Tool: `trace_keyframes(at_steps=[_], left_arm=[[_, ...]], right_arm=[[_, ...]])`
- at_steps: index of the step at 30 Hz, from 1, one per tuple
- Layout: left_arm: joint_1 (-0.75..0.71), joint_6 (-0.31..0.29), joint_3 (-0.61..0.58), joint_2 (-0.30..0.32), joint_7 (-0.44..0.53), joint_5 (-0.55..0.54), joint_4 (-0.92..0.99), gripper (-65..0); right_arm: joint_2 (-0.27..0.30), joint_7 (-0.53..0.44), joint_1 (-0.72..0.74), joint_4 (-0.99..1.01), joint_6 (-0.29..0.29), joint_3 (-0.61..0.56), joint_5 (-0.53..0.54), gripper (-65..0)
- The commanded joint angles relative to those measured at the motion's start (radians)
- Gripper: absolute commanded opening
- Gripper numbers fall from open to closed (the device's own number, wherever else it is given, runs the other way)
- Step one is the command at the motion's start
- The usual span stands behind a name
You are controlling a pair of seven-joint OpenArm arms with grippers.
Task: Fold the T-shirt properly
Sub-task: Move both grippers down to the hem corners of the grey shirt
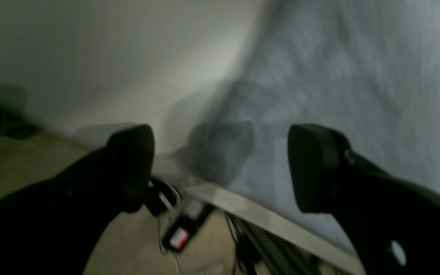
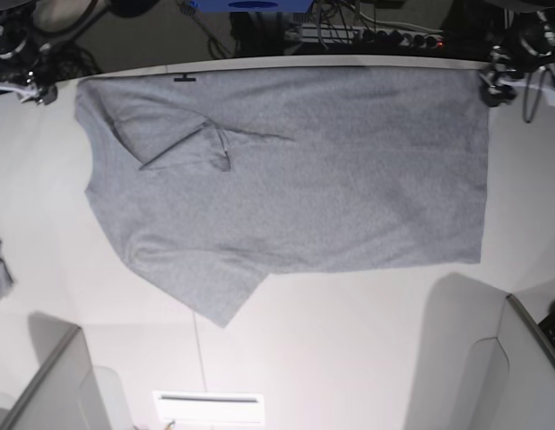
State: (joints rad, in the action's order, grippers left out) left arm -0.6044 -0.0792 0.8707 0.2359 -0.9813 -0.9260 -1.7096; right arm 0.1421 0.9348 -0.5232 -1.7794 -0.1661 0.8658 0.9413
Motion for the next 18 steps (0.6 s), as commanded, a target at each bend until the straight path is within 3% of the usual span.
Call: trace_keyframes(at_steps=[1, 5, 8, 16, 18], left_arm=[[-0.009, -0.006, 0.046, 0.016, 0.017, -0.011, -0.034, -12.3], [0.021, -0.006, 0.215, 0.016, 0.017, -0.011, -0.102, -12.3], [0.056, -0.008, 0.276, 0.016, 0.015, -0.011, -0.145, -12.5], [0.143, -0.008, 0.158, 0.018, 0.015, -0.011, -0.166, -12.7], [0.150, -0.008, 0.129, 0.018, 0.015, -0.008, -0.180, -12.8]], right_arm=[[0.020, -0.010, 0.015, -0.020, 0.007, 0.013, 0.014, -34.2], [0.052, 0.008, 0.085, -0.064, 0.007, -0.040, 0.014, -34.2], [0.060, 0.056, 0.151, -0.138, 0.007, -0.113, 0.014, -34.2], [0.066, 0.188, 0.483, -0.110, 0.007, -0.348, 0.008, -34.4], [0.107, 0.185, 0.581, -0.009, 0.007, -0.414, 0.006, -34.4]])
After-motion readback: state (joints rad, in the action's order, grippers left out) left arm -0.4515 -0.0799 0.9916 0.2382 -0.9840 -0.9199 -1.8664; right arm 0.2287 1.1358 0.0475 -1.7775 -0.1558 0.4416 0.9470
